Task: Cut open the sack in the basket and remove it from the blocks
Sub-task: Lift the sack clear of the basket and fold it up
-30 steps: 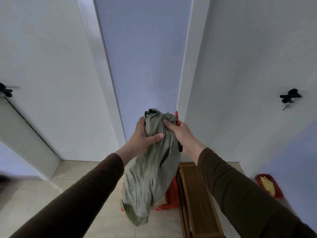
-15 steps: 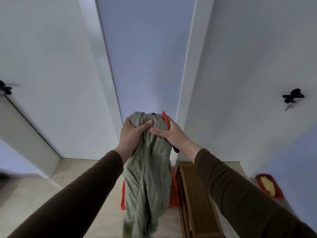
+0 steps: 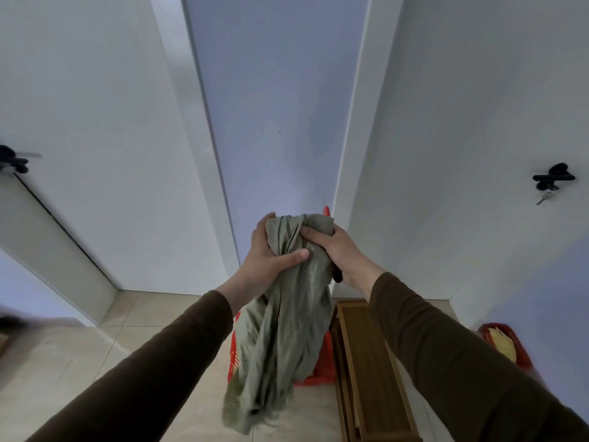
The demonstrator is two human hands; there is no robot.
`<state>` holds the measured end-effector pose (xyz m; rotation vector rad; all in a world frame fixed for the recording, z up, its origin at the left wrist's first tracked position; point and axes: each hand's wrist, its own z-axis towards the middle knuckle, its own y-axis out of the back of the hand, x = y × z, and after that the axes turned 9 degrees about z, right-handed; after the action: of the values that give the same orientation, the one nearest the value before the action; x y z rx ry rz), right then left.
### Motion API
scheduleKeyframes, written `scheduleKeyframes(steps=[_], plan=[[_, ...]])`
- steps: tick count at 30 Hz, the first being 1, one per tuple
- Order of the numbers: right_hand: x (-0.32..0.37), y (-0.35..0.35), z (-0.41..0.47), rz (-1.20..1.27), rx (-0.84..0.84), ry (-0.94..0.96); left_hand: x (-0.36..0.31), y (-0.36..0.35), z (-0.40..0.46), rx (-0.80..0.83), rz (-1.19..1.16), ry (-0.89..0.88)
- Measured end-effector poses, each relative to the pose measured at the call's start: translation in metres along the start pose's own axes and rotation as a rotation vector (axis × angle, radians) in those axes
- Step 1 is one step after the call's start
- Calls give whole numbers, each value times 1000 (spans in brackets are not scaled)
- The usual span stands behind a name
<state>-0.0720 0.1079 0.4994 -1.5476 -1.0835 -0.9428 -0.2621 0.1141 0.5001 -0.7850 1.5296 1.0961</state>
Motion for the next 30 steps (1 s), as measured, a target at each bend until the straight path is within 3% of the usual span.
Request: scheduleKeyframes(steps=[2,5,10,12,14,16,21,27,30], plan=[[-3,-3,-2,104,-23,-133,5,-6,-2,43,3,-60],[-4,-7,-2,159,-42,-222,10,-9,1,-42,33,-115],[-7,-9,-2,-72,-224,6,18,-4,9,-130,75,-44],[-7,-7,-5,-57,-257,77,17,-3,11,-149,33,-1],[-7,-5,-9,6,-166,69,14,0,14,-194,-26,54],[-10,-4,-12,-108,-66,113,11,4,17,-245,-42,103],[-22,-4,-11,-228,96,174,-4,8,21,-329,117,160],[-14,-3,-8,-30,-113,123,-3,2,9,-113,80,-27],[-10,-4,-9,91,-173,-23,5,-2,0,-77,111,-99]])
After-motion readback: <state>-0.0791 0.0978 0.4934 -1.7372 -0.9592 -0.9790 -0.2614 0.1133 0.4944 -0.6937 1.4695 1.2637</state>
